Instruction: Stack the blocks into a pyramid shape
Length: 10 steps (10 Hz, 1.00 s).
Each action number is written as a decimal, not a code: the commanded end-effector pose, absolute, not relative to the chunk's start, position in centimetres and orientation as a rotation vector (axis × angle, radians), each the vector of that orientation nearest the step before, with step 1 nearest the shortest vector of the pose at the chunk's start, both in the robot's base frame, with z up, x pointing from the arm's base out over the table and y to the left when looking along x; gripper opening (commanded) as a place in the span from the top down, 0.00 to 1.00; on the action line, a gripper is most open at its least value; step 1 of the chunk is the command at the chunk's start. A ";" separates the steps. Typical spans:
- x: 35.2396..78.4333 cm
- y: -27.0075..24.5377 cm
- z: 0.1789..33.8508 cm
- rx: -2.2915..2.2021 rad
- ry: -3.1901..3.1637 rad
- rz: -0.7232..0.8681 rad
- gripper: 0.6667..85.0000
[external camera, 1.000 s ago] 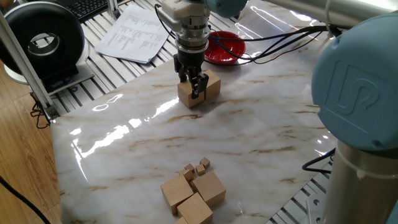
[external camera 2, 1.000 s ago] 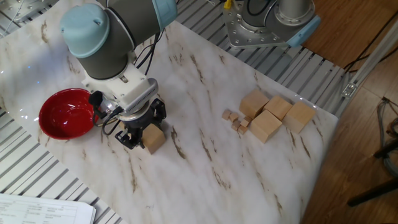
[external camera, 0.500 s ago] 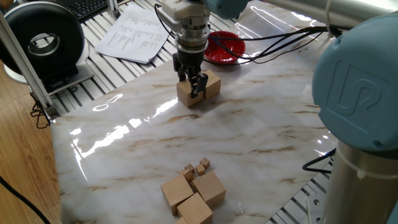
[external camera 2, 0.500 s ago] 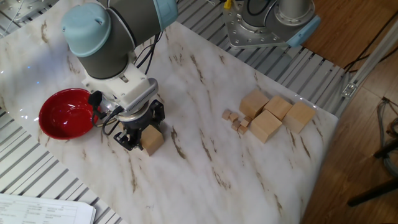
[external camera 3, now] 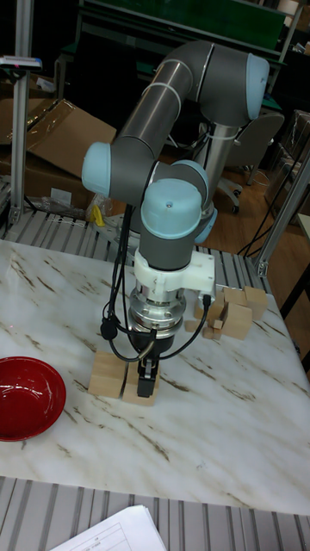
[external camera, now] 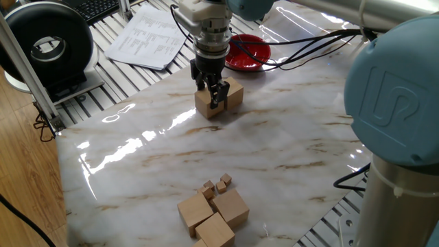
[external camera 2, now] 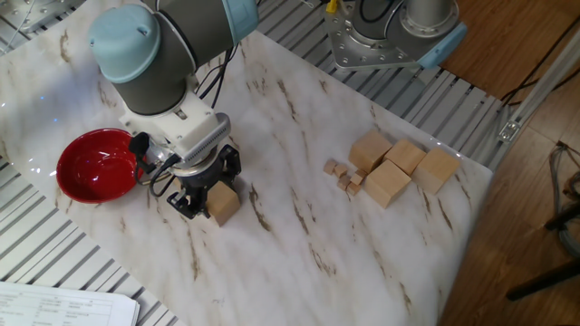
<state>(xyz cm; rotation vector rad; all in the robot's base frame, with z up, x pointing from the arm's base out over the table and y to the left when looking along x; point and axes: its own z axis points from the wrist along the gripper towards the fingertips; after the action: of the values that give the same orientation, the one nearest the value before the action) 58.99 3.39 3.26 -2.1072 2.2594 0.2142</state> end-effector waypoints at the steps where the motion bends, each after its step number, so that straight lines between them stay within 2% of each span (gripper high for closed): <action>1: 58.8 3.2 3.4 -2.105 2.264 0.226 0.60; 7: 58.5 3.1 3.4 -2.129 2.247 0.237 0.49; 10: 58.1 3.3 3.4 -2.146 2.237 0.260 0.34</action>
<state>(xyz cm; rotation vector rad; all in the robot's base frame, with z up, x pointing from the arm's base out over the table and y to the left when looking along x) 58.26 3.00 3.26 -2.1472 2.2460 0.2340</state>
